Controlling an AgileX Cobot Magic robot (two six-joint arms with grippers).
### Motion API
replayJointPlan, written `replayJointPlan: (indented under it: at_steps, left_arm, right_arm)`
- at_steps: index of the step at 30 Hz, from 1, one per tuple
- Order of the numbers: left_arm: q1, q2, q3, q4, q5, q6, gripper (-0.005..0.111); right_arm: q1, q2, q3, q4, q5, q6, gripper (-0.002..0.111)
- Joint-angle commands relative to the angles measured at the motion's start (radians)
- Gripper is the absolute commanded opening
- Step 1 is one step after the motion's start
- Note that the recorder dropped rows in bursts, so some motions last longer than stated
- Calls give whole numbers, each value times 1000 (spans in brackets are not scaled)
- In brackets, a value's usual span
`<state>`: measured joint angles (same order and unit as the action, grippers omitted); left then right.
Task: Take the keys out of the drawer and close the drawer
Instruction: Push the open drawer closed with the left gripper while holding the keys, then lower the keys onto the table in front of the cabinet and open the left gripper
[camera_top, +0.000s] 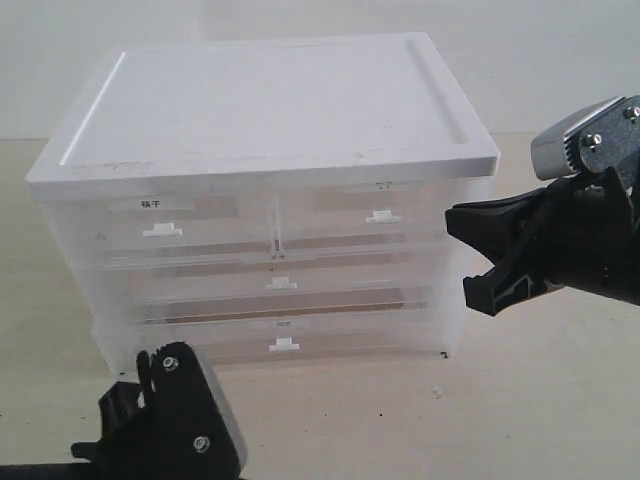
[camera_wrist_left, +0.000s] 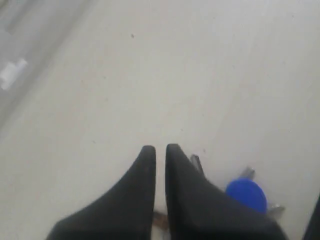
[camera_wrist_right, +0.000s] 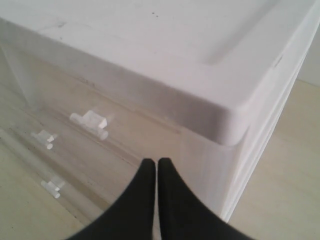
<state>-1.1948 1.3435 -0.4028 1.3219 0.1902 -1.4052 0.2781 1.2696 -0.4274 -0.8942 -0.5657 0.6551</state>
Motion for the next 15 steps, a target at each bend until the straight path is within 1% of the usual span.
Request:
replayJointPlan:
  at_steps: [1, 3, 4, 5, 6, 7, 8, 9, 12, 13, 15]
  left_arm:
    - [-2, -5, 23, -607, 126, 481, 4]
    - [-2, -5, 23, -712, 173, 559, 6]
    - [-2, -5, 23, -752, 166, 584, 9]
    - [-2, -5, 23, -813, 106, 642, 26]
    - [-2, -5, 23, -818, 75, 651, 35]
    - [-2, 4, 23, -818, 6, 663, 61]
    - [-2, 9, 23, -818, -10, 685, 69]
    - [-2, 34, 23, -815, -4, 730, 75]
    - [-2, 112, 23, -814, 25, 746, 67]
    - [-2, 138, 23, -814, 9, 749, 67]
    - [-2, 184, 23, -802, -69, 752, 67]
  right_arm:
    - [-8, -1, -3, -8, -2, -3, 0]
    - [-8, -1, -3, -8, 1, -3, 0]
    - [-8, -1, -3, -8, 1, -3, 0]
    - [-8, -1, -3, -8, 1, -3, 0]
    - [-8, -1, -3, -8, 1, -3, 0]
    - [-8, -1, -3, -8, 1, -3, 0]
    - [-8, -1, -3, -8, 3, -3, 0]
    - [-8, -1, -3, -8, 8, -3, 0]
    - [-8, -1, -3, -10, 11, -3, 0]
    - [-8, -1, -3, -10, 9, -3, 0]
    - [-8, -1, -3, -10, 9, -3, 0]
